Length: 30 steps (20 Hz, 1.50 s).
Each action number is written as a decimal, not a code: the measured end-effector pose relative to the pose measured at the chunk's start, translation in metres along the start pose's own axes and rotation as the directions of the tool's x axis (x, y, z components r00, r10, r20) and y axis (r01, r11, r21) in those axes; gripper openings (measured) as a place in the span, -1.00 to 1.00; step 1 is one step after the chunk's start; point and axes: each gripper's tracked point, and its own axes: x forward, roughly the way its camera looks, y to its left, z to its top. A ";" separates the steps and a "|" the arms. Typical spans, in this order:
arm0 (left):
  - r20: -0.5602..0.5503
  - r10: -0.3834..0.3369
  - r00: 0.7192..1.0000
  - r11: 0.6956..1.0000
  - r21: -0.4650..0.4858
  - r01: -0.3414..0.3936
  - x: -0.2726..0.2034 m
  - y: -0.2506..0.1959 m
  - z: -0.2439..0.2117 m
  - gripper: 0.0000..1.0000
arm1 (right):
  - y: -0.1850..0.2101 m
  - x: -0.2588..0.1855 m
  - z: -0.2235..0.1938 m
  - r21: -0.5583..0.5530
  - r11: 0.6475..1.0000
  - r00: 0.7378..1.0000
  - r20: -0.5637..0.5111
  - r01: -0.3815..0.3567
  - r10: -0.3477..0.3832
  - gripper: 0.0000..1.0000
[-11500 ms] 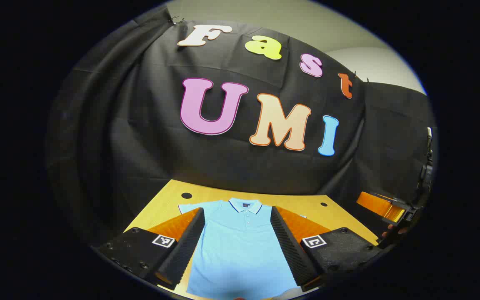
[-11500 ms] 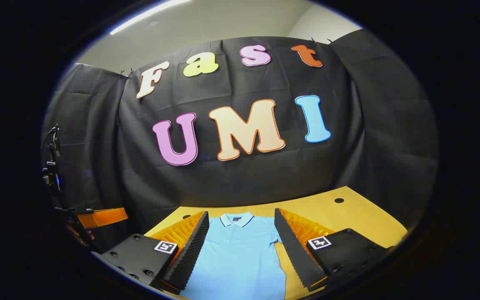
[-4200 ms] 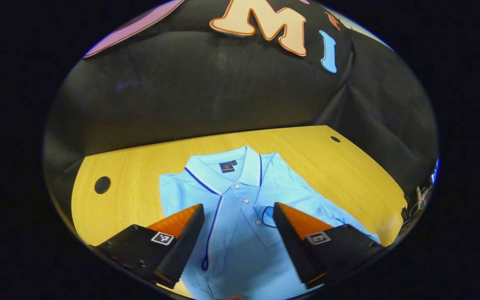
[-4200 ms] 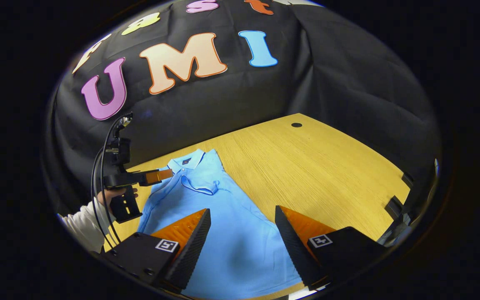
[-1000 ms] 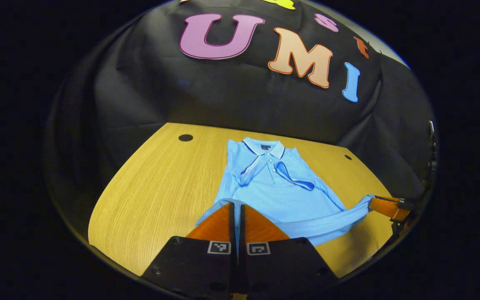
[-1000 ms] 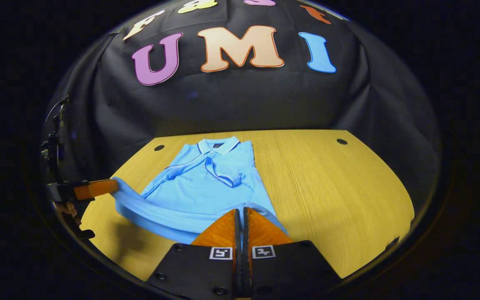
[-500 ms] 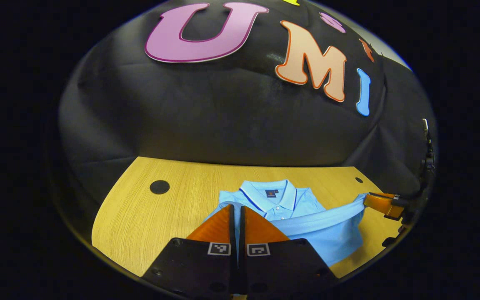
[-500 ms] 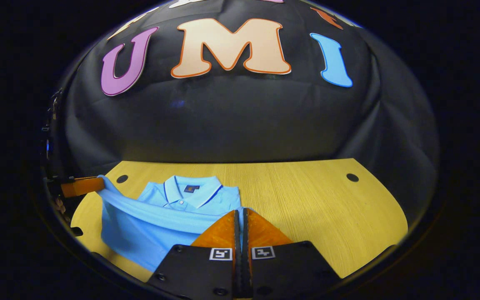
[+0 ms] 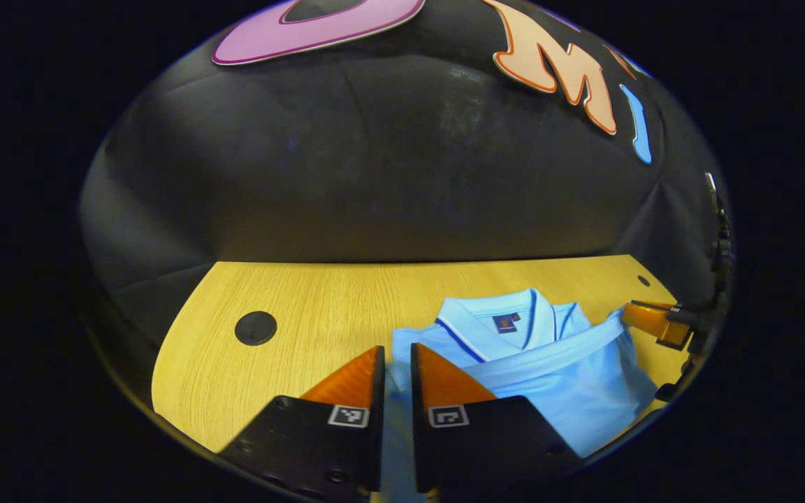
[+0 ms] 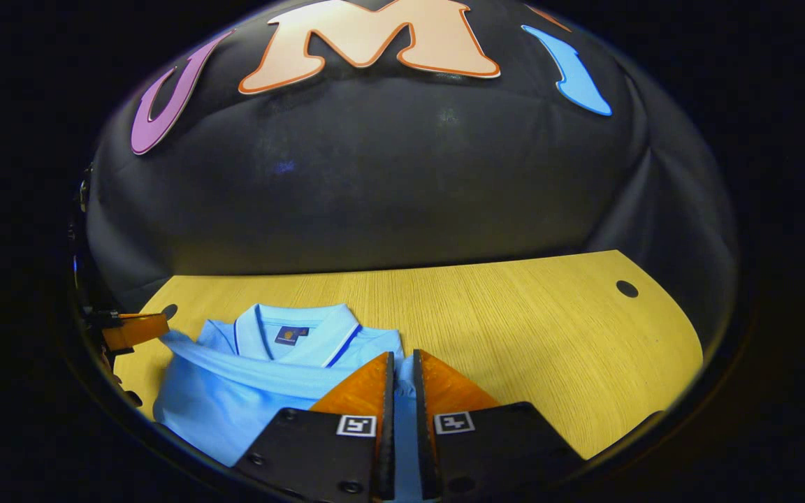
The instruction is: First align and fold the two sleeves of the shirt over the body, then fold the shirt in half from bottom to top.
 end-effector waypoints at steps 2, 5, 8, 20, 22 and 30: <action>0.004 0.022 1.000 0.999 -0.026 -0.022 -0.011 0.005 0.001 0.33 | -0.003 -0.012 0.003 -0.009 1.000 1.000 0.000 0.005 -0.005 0.13; 0.005 0.024 1.000 0.997 -0.071 -0.024 -0.036 0.003 0.007 0.97 | -0.002 -0.043 0.012 0.025 1.000 1.000 0.018 -0.007 0.007 0.97; 0.007 0.018 1.000 0.993 -0.118 -0.017 -0.076 -0.002 0.003 0.93 | -0.003 -0.086 0.019 0.044 0.999 0.999 0.043 -0.018 0.016 0.97; 0.034 0.144 0.989 0.970 -0.204 -0.134 -0.264 -0.055 -0.046 0.92 | -0.045 -0.281 -0.032 0.064 0.986 0.987 0.037 -0.155 0.153 0.99; 0.040 0.164 0.986 0.966 -0.210 -0.152 -0.280 -0.066 -0.058 0.92 | -0.061 -0.314 -0.040 0.055 0.983 0.985 0.037 -0.173 0.171 0.92; 0.064 0.213 0.975 0.965 -0.173 -0.199 -0.317 -0.121 -0.073 0.92 | -0.112 -0.344 -0.053 0.058 0.977 0.977 0.072 -0.204 0.200 0.97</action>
